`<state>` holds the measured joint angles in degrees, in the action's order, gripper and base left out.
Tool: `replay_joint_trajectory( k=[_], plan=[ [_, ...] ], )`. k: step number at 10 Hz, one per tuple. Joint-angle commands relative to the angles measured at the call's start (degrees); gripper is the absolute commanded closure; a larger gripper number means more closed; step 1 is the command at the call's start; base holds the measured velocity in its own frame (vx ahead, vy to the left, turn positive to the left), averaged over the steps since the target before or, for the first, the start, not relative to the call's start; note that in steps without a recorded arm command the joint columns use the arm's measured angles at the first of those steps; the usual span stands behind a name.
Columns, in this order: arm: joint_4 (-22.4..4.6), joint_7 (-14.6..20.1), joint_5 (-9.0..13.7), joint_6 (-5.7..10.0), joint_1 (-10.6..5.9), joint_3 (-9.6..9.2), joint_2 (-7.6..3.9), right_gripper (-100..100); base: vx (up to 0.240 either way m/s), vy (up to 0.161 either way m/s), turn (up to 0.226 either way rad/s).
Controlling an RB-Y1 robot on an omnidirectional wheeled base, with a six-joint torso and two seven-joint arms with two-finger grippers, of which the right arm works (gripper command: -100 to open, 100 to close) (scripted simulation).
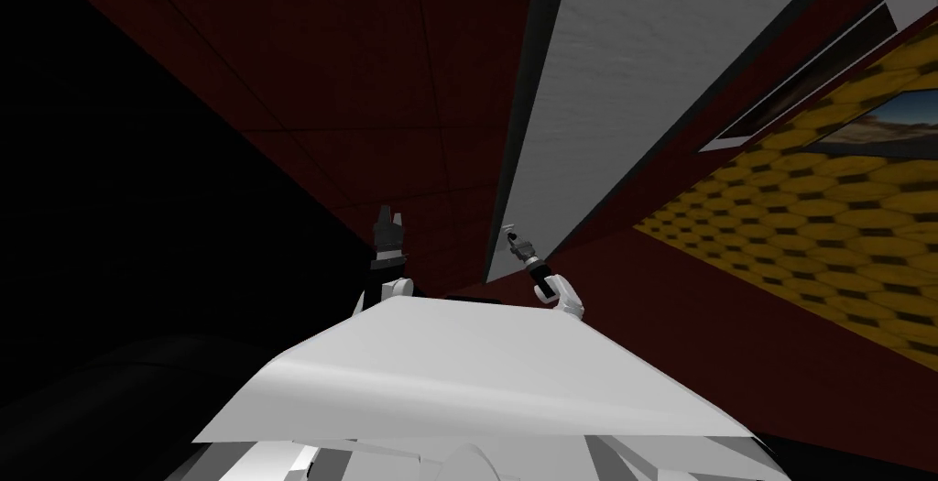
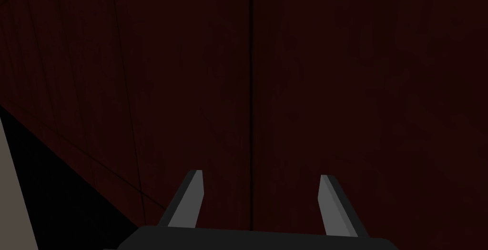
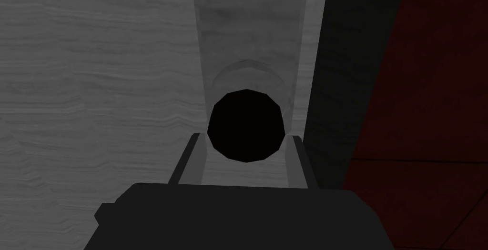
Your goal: Pull the door open
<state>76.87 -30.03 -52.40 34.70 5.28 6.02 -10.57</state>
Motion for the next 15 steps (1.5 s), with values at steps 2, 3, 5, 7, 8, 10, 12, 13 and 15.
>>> replay_joint_trajectory(
  k=[2, 3, 5, 7, 8, 10, 12, 13, 15],
  plan=[
    [-0.15, 2.85, 1.63, -0.28, -0.16, -0.24, -0.12, 100, -0.045, -0.029, 0.056],
    [-0.24, 4.31, 2.51, -0.43, -0.24, -0.38, -0.19, 100, -0.057, -0.027, 0.059],
    [0.32, 3.45, 1.78, 0.61, 0.71, 0.09, -0.56, -100, -0.108, -0.03, 0.014],
    [0.87, 2.05, 0.64, 1.85, 1.73, 0.64, -0.88, -100, -0.178, -0.024, -0.08],
    [1.1, 1.44, 0.14, 2.4, 2.17, 0.88, -1.03, -100, -0.169, -0.04, -0.031],
    [-0.6, 0.79, 0.63, 1.61, 0.45, 1.38, -0.34, -100, -0.035, -0.007, 0.047],
    [-2.96, -0.58, 0.91, 0.85, -1.86, 2.3, 0.49, -100, 0.063, 0.0, 0.12],
    [-4.71, -1.59, 1.12, 0.3, -3.56, 2.97, 1.1, -100, 0.115, -0.003, 0.133],
    [-7.07, -2.95, 1.41, -0.46, -5.87, 3.89, 1.93, -100, 0.114, -0.008, 0.105]
  ],
)
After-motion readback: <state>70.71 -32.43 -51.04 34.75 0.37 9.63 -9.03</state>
